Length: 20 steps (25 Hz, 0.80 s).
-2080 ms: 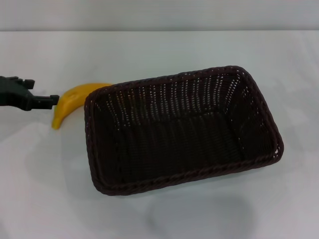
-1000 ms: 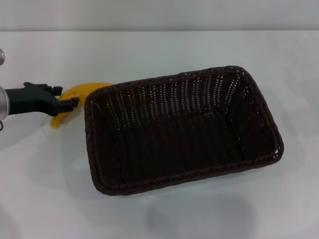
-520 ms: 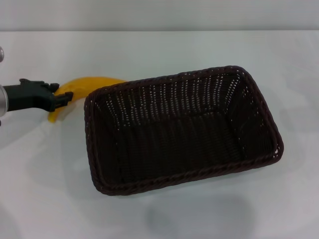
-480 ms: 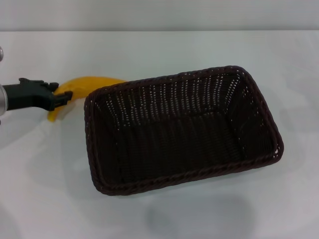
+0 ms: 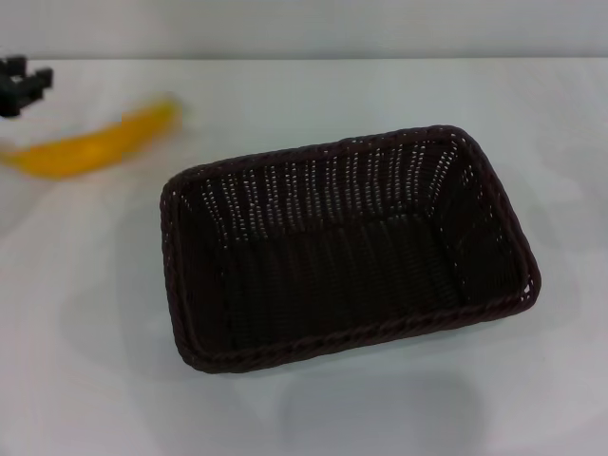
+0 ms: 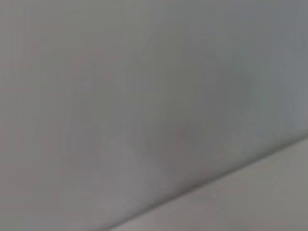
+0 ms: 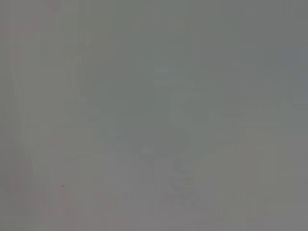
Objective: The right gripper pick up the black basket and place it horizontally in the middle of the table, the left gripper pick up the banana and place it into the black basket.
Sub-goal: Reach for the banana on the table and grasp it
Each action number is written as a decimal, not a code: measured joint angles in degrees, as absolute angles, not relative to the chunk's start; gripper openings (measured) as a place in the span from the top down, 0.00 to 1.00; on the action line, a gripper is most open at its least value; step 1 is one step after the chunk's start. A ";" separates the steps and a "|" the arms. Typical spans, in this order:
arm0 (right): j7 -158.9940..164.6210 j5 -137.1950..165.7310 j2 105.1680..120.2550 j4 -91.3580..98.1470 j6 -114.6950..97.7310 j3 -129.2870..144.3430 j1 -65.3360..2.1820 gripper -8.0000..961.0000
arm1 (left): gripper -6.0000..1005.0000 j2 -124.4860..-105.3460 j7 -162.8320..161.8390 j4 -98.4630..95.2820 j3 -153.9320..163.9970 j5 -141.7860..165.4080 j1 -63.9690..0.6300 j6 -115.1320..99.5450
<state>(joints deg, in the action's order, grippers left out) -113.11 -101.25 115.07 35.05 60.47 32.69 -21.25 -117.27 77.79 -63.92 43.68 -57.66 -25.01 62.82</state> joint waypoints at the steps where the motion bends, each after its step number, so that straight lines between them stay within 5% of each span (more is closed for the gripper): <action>1: -113.13 -101.26 115.07 35.03 60.49 32.70 -21.26 0.35 | 0.59 -117.42 76.82 -66.12 43.68 -57.68 -24.47 63.24; 5: -113.38 -101.25 115.10 34.84 60.54 32.70 -21.35 0.35 | 0.60 -117.70 73.22 -72.39 43.68 -57.49 -23.46 65.08; 7: -113.42 -101.21 115.13 34.81 60.56 32.70 -21.39 0.35 | 0.79 -117.50 71.73 -73.52 43.68 -57.22 -23.47 66.32; 13: -113.45 -101.07 115.14 34.78 60.88 32.70 -21.45 0.35 | 0.87 -117.34 67.71 -72.29 44.18 -51.47 -23.93 68.12; 20: -113.54 -100.94 115.14 34.71 61.27 32.69 -20.95 0.35 | 0.75 -117.59 54.29 -73.29 44.15 -41.73 -24.62 70.49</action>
<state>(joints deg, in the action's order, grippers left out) -113.54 -100.94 115.14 34.71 61.27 32.69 -20.95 -117.59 54.29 -73.29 44.15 -41.73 -24.62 70.49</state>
